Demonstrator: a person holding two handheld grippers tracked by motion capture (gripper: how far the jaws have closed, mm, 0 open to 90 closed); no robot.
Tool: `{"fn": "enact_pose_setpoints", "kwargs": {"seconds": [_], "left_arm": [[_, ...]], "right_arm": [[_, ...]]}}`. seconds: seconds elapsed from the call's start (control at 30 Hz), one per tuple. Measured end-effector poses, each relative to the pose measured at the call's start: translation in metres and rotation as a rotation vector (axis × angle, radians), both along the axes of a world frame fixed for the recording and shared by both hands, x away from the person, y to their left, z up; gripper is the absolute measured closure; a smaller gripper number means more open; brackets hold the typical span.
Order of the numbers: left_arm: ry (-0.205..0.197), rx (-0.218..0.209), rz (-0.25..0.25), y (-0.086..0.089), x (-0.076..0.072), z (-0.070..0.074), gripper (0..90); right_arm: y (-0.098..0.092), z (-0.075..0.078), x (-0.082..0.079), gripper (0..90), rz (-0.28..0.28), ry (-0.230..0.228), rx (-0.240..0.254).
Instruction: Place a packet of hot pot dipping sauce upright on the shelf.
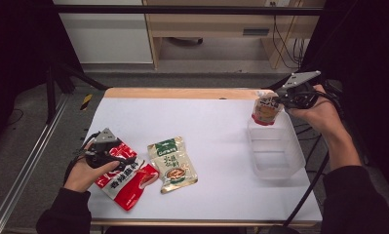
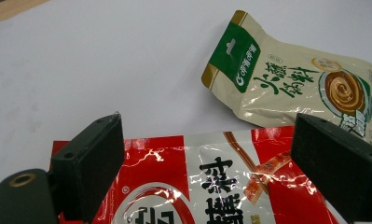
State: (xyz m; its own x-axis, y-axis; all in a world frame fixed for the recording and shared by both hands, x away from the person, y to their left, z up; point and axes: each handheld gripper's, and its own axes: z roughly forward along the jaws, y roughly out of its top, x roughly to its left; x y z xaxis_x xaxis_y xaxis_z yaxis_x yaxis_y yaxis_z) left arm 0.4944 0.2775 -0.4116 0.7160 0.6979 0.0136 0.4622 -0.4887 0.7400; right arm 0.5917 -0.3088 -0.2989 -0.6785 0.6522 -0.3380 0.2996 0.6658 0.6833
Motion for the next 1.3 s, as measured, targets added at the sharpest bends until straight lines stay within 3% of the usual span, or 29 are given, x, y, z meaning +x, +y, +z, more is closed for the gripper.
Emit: {"fn": "enact_pose_setpoints", "kwargs": {"seconds": [0.53, 1.3], "left_arm": [[0.005, 0.004, 0.004, -0.001, 0.000, -0.001, 8.8], [0.016, 0.015, 0.003, -0.003, 0.000, -0.004, 8.3]], "right_arm": [[-0.004, -0.019, 0.004, 88.2, 0.005, 0.047, 0.003], [0.006, -0.052, 0.010, 87.8, 0.010, 0.116, 0.024]]}}
